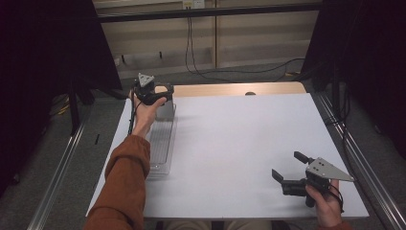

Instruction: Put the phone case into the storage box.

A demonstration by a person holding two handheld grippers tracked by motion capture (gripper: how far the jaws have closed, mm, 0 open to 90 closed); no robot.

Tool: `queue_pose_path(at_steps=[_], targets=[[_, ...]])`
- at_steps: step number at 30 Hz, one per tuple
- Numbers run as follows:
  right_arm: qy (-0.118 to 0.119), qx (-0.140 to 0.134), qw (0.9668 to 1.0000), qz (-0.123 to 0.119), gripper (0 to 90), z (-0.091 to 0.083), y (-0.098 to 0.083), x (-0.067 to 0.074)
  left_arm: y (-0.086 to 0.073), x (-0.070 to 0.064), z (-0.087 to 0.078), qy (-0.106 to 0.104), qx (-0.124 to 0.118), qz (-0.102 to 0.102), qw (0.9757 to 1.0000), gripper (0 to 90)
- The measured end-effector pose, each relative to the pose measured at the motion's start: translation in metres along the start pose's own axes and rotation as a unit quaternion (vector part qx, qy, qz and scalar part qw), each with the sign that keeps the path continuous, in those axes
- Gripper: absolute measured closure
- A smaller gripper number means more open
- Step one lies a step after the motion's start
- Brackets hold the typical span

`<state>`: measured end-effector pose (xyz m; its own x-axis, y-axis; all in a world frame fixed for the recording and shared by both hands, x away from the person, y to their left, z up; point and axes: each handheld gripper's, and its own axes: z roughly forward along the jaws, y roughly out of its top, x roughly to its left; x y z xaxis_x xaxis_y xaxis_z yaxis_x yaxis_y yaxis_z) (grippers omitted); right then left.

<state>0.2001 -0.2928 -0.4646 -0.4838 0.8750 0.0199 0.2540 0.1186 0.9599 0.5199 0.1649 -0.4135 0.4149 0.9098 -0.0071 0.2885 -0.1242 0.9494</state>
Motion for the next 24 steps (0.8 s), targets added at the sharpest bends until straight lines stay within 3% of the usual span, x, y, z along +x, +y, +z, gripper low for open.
queue_pose_path(at_steps=[1,7,12,16,18,20,22,24], targets=[[0.0,-0.001,1.0,0.0,0.0,0.0,0.0,0.0,0.001,-0.002,-0.001,0.009,-0.002,-0.005,0.9999,2.8],[0.003,0.002,1.0,0.001,0.0,0.0,0.0,0.0,0.006,0.003,-0.006,0.0,-0.016,-0.006,0.9999,2.8],[0.001,0.001,1.0,0.002,0.0,0.0,0.0,0.0,0.006,0.004,-0.012,-0.006,-0.008,-0.01,0.9999,2.7],[0.002,0.002,1.0,0.002,0.0,0.0,0.0,0.001,0.006,0.005,-0.015,-0.011,-0.018,-0.016,0.9997,2.7],[0.002,0.001,1.0,0.0,0.0,0.001,0.0,0.001,0.006,0.006,-0.018,-0.004,-0.007,-0.016,0.9998,2.7],[0.002,0.001,1.0,0.0,0.0,0.001,0.0,0.001,0.007,0.009,-0.021,-0.014,-0.004,-0.017,0.9998,2.7],[0.0,0.0,1.0,0.0,0.0,0.001,0.0,0.001,0.008,0.01,-0.024,-0.022,-0.011,-0.024,0.9994,2.7],[-0.001,0.0,1.0,0.002,0.0,0.001,0.0,0.0,0.009,0.01,-0.027,-0.017,-0.013,-0.022,0.9995,2.7]])
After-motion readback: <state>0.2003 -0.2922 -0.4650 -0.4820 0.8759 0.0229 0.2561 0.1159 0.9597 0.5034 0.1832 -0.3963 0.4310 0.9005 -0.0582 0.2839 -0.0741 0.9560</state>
